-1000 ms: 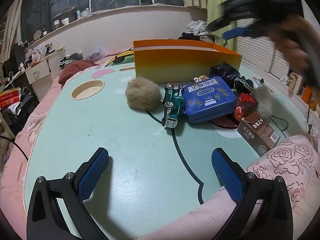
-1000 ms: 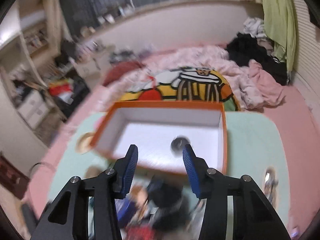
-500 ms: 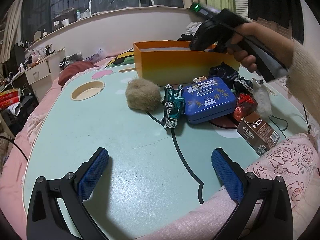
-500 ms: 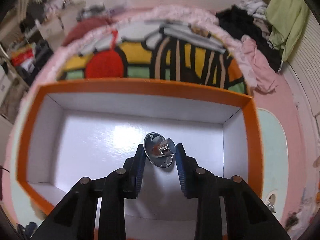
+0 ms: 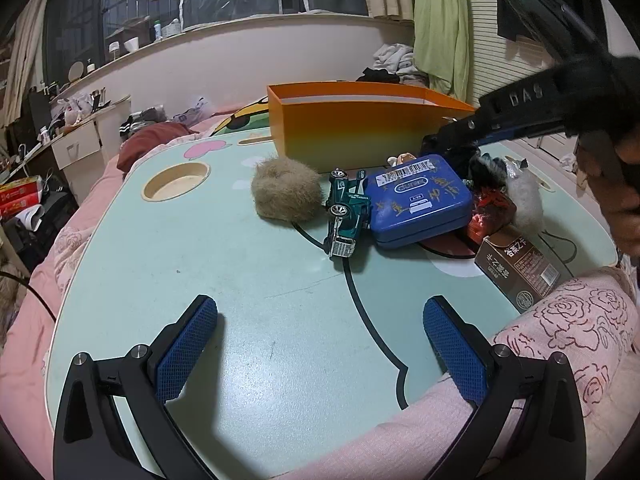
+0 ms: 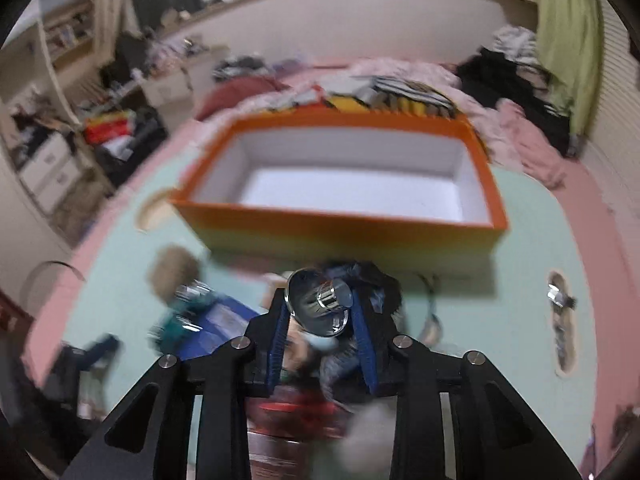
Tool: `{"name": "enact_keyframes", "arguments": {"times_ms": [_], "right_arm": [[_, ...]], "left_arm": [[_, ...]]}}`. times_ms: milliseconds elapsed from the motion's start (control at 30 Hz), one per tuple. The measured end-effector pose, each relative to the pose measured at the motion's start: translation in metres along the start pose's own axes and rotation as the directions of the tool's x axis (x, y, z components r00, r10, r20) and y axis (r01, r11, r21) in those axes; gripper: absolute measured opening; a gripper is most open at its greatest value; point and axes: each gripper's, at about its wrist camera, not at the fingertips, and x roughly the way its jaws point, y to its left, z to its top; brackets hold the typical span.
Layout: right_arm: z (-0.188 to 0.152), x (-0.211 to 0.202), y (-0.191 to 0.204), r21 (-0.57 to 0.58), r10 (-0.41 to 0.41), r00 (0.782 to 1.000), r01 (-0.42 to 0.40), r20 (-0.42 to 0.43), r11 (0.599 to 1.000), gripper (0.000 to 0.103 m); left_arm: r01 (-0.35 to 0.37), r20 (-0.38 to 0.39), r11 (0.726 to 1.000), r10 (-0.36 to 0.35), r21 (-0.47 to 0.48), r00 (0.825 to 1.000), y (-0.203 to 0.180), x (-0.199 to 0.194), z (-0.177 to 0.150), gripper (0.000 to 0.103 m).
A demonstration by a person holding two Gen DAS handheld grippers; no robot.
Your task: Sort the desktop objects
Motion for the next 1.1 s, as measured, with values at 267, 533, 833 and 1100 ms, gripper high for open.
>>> {"name": "enact_keyframes", "arguments": {"times_ms": [267, 533, 833, 1100], "right_arm": [[-0.057, -0.048, -0.011, -0.048, -0.013, 0.985, 0.021, 0.174, 0.999, 0.086], [-0.121, -0.026, -0.032, -0.018, -0.072, 0.988, 0.075, 0.139, 0.997, 0.089], [-0.117, -0.023, -0.032, -0.028, -0.083, 0.987, 0.088, 0.136, 0.996, 0.090], [-0.118, -0.023, -0.032, -0.028, -0.083, 0.987, 0.088, 0.136, 0.996, 0.091]], "left_arm": [[0.000, 0.000, 1.000, 0.000, 0.000, 1.000, 0.000, -0.001, -0.001, 0.103], [-0.001, 0.005, 1.000, 0.001, 0.003, 1.000, 0.000, -0.002, -0.001, 0.103], [-0.002, 0.005, 1.000, 0.002, 0.001, 1.000, 0.000, -0.004, 0.000, 0.103], [-0.002, 0.004, 1.000, 0.002, 0.002, 1.000, -0.001, -0.004, 0.000, 0.103]]}}
